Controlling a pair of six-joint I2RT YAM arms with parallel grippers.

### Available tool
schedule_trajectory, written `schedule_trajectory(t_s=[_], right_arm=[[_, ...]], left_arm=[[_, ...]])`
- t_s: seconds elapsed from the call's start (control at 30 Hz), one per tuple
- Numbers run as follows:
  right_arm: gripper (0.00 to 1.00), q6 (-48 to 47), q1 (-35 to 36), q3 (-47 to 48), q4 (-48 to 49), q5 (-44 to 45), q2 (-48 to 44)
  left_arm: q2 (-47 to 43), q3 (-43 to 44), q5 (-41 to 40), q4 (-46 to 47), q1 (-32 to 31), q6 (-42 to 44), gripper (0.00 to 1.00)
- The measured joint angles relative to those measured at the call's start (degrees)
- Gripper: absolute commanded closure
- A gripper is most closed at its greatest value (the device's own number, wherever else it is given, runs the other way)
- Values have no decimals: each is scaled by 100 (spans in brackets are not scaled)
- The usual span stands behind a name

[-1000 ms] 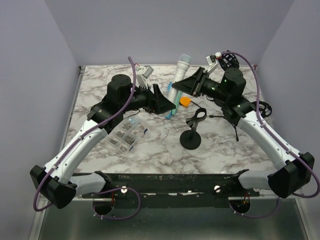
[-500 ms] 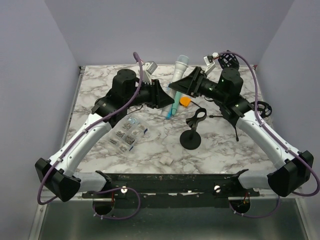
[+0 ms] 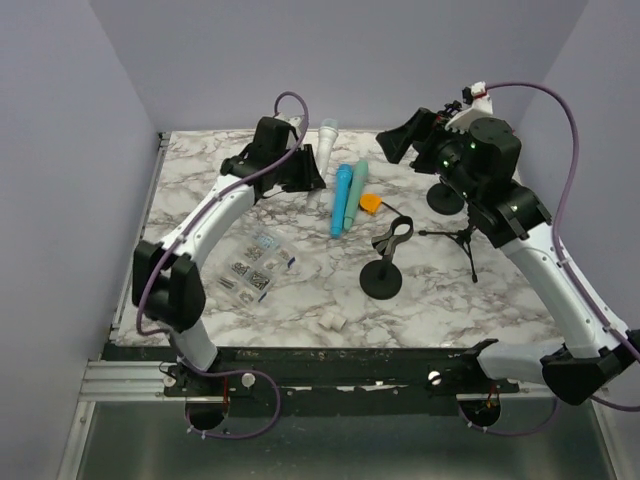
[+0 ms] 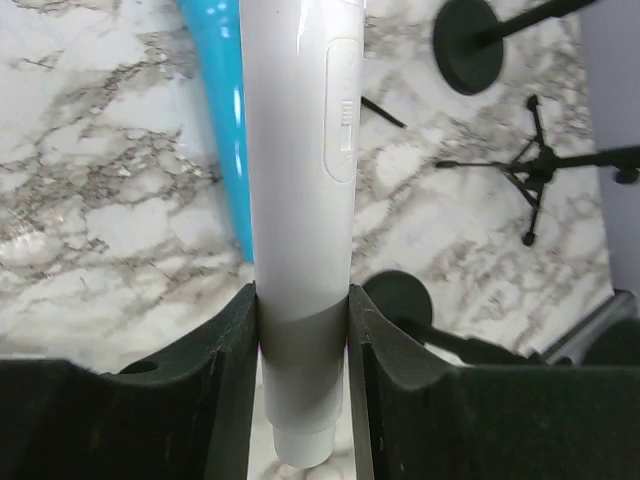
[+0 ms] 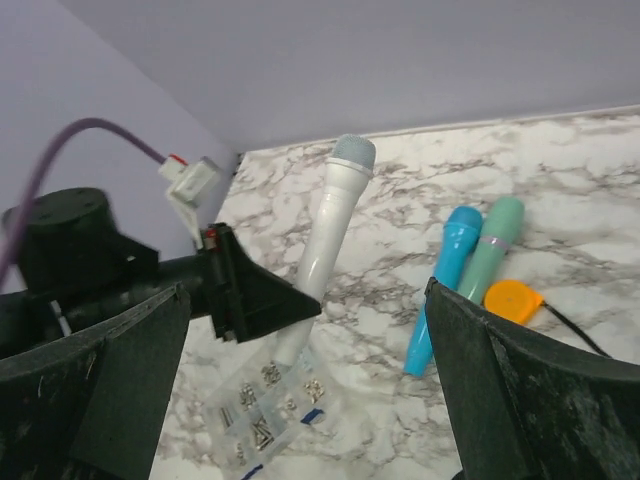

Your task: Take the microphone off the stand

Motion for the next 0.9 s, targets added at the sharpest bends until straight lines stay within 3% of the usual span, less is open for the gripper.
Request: schedule_trajectory(t_s=[0.13, 0.27, 0.53, 0.8, 0.9], right_arm=[[0, -249, 0, -210, -2, 485, -424], [0, -448, 0, -385, -7, 866, -839], [0, -632, 0, -728, -98, 1412, -1432], [0, -815, 0, -765, -282, 1878, -1683], [0, -866, 0, -765, -378, 2013, -1735]], left_arm=[[1340, 706, -341, -125, 31, 48, 100], [1998, 772, -457, -310, 33, -44, 100], [2280, 675, -337, -339, 55, -343, 94], [2653, 321, 151, 68, 70, -874, 81], [2743, 286, 267, 190, 79, -964, 70]])
